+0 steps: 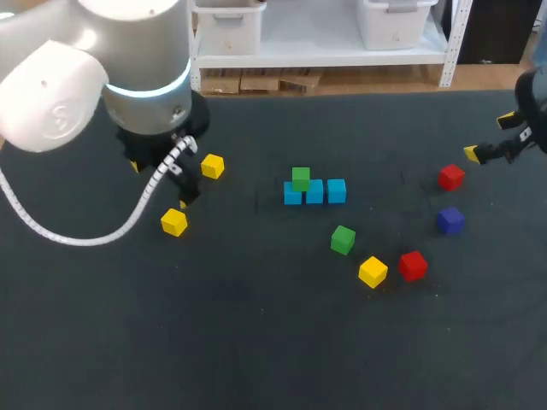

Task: Place the blue cubes, place green cubes on the blue cubes, place the yellow cubes on the green cubes, then place the red cubes on the yellow cubes, and place purple cube on the red cubes.

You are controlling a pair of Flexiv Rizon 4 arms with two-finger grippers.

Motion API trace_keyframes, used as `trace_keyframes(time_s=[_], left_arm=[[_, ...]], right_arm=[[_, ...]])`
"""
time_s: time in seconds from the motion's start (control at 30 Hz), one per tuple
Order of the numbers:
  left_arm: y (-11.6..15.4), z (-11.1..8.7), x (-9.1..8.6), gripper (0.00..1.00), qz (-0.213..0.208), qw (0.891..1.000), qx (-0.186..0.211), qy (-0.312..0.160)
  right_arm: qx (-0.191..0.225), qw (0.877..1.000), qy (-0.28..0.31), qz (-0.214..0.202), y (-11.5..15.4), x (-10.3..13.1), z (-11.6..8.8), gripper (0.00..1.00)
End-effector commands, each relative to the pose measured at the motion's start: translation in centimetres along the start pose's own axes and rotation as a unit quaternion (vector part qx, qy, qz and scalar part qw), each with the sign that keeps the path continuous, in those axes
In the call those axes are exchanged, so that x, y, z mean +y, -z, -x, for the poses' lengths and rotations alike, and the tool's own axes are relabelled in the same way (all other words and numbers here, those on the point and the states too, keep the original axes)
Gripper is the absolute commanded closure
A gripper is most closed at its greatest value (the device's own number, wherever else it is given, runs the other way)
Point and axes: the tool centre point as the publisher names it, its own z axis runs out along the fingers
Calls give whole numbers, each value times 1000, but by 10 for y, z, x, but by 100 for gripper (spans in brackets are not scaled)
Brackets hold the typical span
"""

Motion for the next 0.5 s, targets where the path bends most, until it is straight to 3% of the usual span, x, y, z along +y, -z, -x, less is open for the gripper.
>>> trace_keyframes(time_s=[0.03, 0.13, 0.5], left_arm=[[-6, 17, 21, 0, -8, 1000, 9, 0], [-8, 27, 38, 0, -12, 1000, -1, 1], [-16, 58, 64, 0, 35, 999, 19, -5]], right_arm=[[1, 1000, 0, -2, -1, 0, 0, 0], [1, 1000, 0, -2, -1, 0, 0, 0], [1, 1000, 0, -2, -1, 0, 0, 0]])
